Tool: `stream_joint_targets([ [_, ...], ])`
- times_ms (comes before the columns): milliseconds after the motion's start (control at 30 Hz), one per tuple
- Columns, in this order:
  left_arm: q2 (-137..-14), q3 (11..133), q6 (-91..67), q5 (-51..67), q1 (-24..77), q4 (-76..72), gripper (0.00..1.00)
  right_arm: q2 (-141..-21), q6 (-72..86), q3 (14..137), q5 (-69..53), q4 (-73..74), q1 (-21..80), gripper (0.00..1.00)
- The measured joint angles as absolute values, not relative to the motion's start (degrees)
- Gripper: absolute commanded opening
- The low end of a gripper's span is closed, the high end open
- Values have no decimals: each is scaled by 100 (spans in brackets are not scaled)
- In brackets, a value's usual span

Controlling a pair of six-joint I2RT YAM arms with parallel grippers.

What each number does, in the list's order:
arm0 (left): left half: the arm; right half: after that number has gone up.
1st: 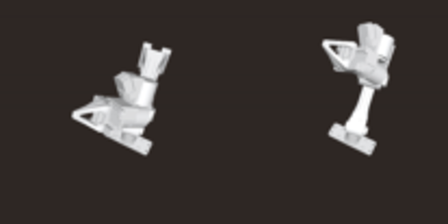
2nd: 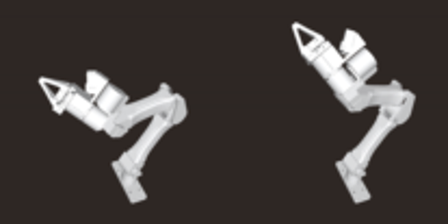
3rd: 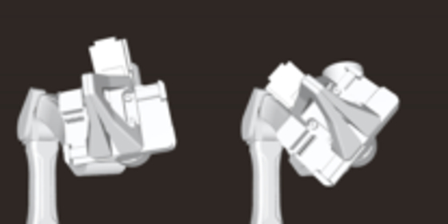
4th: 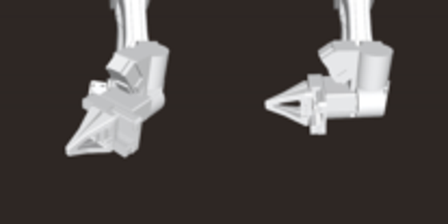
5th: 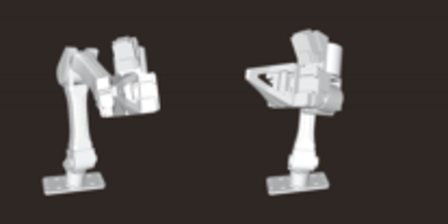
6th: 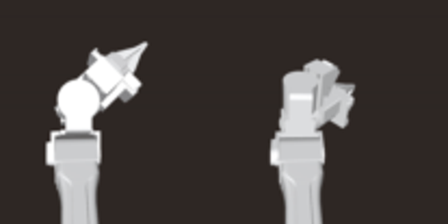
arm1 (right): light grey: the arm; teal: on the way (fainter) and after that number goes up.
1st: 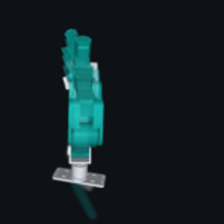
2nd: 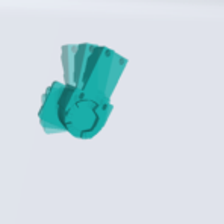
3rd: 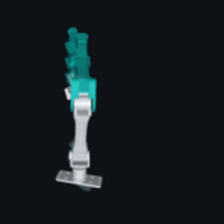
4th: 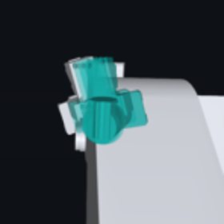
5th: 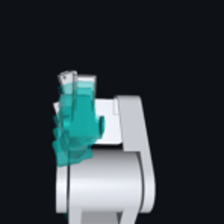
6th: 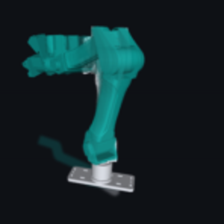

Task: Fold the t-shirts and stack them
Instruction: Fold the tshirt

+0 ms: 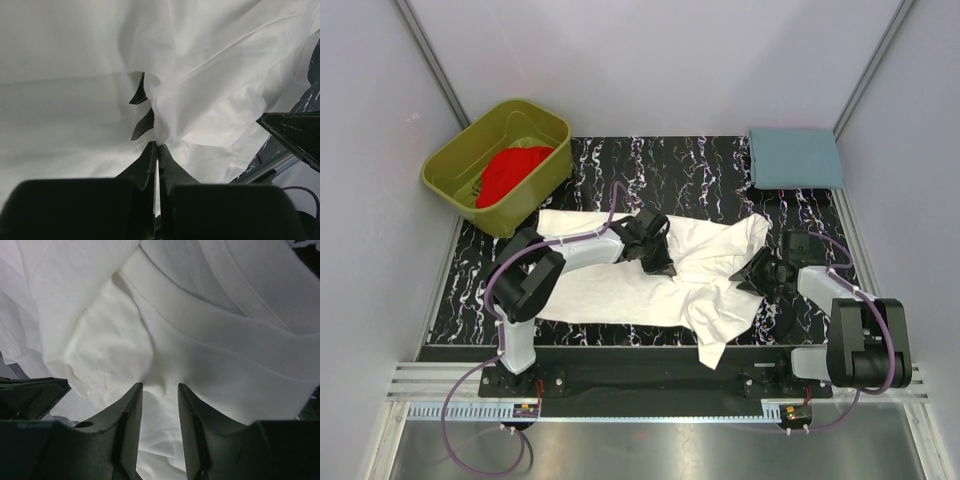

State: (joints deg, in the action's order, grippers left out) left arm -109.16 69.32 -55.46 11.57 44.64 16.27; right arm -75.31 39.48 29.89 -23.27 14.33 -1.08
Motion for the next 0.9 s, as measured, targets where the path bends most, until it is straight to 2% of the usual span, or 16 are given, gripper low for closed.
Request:
stream_joint_targets([
  [433,-11076,7076,-5548,1186,4464,1597,0,-8034,4147,2985,-2368,707,-75,34],
  [500,-11085,7076,-5548,1186,4464,1590,0,-8049,4169,2985,-2366,657,-75,29],
  [533,-11087,7076,-5548,1186,4464,1588,0,-8049,4178,2985,-2364,642,-75,23],
  [567,-11087,7078,-5548,1186,4464,1584,0,-8049,4178,2985,-2362,624,-75,22],
  [667,-11087,7078,-5548,1188,4464,1579,0,-8049,4215,2987,-2362,633,-75,32],
  [900,-11087,7105,-5551,1208,4464,1566,0,-7743,4123,3072,-2285,998,-75,33],
])
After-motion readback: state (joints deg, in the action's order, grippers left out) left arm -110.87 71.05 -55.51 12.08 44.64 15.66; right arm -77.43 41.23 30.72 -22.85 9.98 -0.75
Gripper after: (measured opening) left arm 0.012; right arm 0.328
